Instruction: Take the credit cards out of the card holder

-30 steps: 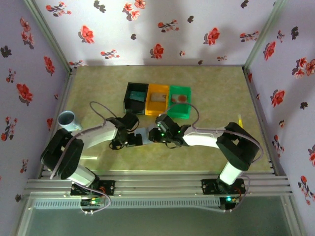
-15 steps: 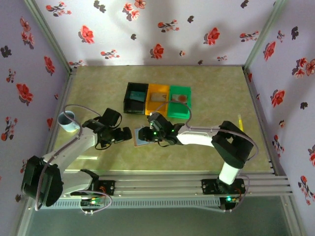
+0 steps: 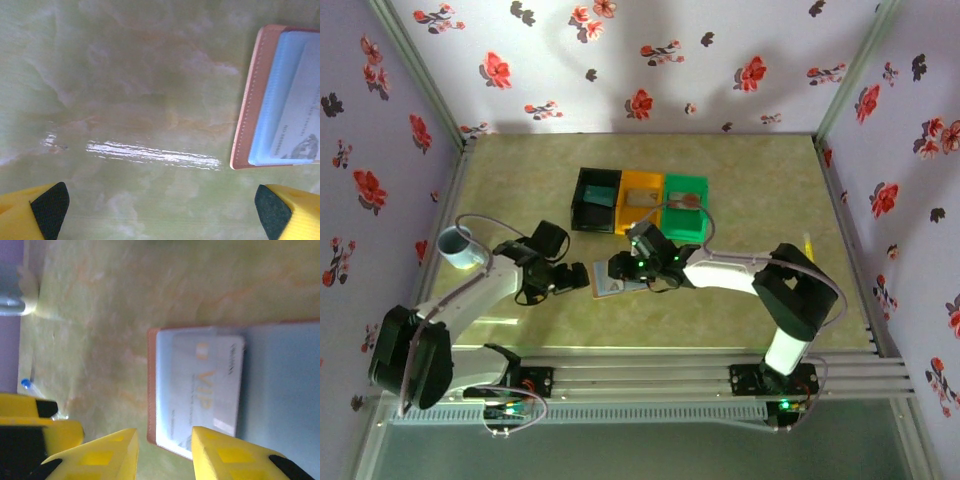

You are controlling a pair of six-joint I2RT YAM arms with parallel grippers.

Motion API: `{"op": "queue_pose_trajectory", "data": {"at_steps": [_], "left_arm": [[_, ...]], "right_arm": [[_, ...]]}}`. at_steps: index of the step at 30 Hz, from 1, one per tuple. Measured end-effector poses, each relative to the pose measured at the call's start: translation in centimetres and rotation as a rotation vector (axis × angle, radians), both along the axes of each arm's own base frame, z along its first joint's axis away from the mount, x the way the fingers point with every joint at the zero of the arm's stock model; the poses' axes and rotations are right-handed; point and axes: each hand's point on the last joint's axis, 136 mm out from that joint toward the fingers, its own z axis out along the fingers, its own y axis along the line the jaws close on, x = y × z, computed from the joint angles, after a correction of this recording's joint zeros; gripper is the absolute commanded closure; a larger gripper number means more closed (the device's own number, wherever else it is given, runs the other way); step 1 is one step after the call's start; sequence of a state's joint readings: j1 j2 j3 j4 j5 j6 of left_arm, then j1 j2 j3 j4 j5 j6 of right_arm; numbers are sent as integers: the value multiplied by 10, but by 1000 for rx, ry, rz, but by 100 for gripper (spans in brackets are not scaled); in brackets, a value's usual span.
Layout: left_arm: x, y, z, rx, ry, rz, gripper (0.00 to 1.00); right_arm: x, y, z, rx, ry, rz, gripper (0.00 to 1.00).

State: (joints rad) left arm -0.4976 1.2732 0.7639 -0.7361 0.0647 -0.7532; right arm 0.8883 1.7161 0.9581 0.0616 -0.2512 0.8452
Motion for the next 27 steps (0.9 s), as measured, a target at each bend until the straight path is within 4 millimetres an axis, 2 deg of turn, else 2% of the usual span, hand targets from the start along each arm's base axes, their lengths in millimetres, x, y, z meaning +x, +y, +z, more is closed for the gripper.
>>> {"op": "queue_pose_trajectory", "data": {"at_steps": [4,11,17,27], "left_arm": [[-2,-9,-10,15,48,-31,0],[5,-30,-17,22,76,-76,0],[0,-33,-32,51,127,-77,0],[0,-38,-43,66,134,-81,0]], "right_arm": [[10,-9,0,0,6,-18,69],[6,-7,-5,-1,15,17,71],[5,-8,-21,-31,39,19,71],[4,-9,-30,-43,43,23,70]]}}
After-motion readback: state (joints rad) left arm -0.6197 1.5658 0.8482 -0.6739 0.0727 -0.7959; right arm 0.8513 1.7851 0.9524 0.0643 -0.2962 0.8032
